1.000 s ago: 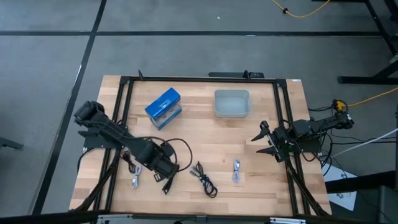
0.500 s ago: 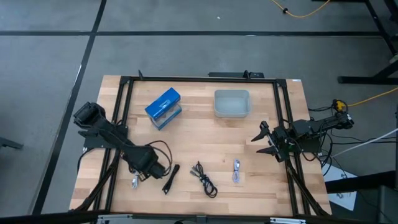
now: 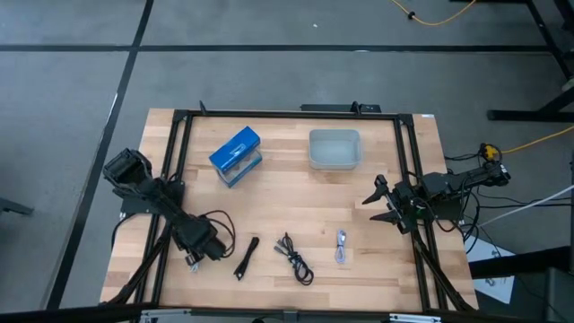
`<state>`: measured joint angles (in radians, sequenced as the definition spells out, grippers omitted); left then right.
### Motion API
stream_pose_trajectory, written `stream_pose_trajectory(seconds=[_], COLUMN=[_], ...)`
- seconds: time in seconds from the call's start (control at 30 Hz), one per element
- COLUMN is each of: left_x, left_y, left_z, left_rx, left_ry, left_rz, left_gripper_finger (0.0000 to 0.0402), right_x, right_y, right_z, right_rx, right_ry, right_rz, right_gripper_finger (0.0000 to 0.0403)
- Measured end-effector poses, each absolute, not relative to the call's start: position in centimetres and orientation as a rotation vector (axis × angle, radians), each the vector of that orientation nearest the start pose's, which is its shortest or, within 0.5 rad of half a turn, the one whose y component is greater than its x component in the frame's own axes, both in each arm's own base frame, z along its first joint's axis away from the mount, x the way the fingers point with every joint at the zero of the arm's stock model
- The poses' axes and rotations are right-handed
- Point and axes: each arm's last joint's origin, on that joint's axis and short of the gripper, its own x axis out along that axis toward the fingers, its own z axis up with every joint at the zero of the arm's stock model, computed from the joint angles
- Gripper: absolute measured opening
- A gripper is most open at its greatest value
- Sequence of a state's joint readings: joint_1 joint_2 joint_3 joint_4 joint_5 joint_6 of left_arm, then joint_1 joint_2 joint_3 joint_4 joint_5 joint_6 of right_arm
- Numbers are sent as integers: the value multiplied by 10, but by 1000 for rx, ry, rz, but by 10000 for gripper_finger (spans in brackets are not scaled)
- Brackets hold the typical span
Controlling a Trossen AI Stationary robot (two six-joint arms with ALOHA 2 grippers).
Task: Pick and place USB-C Cables
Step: Move the charger cables to the center of the table
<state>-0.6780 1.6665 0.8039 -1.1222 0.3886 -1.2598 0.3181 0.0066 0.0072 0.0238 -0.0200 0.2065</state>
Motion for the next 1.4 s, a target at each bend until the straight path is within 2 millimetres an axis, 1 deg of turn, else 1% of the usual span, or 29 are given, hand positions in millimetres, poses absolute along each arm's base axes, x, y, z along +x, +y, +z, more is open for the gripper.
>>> stream_pose_trajectory(seconds=[0.07,0.17,0.23,0.33,0.4,0.47,0.5,0.57,0.67,0.73,0.87,0.97,1.07,1.13,1.23,1.33,1.4], left_x=[160,168,179,202,226,253,260,264,270,266,249,231,212,204,194,186,183], left_y=[-138,-130,-124,-116,-117,-119,-119,-123,-130,-134,-146,-158,-172,-183,-193,-197,-197], left_z=[130,128,126,128,138,154,163,179,203,211,211,201,190,183,173,165,161], left_rx=[-443,-417,-441,-431,-395,-359,-333,-275,-360,-436,-624,-745,-800,-839,-851,-855,-854], left_ry=[2018,1924,1827,1684,1524,1325,1281,1272,1320,1393,1628,1837,1972,2005,2008,2000,2002], left_rz=[677,716,714,610,510,466,461,433,378,389,422,445,489,473,488,520,524], left_gripper_finger=[0,0,0,0,0,0,0,0,0,0,0,0,0,0,0,0,0], right_x=[93,93,93,93,93,93,93,93,93,93,93,93,93,93,93,93,93], right_y=[31,31,31,31,31,31,31,31,31,31,31,31,31,31,31,31,31], right_z=[168,168,168,168,168,168,168,168,168,168,168,168,168,168,168,168,168], right_rx=[208,207,207,208,208,208,208,209,209,209,208,209,208,208,208,207,207], right_ry=[11,10,10,10,10,10,9,10,11,12,11,12,12,12,12,12,12], right_rz=[340,339,339,339,339,338,339,338,338,337,338,338,339,339,339,339,339], right_gripper_finger=[253,253,253,253,253,253,253,253,253,253,253,253,253,253,253,253,253])
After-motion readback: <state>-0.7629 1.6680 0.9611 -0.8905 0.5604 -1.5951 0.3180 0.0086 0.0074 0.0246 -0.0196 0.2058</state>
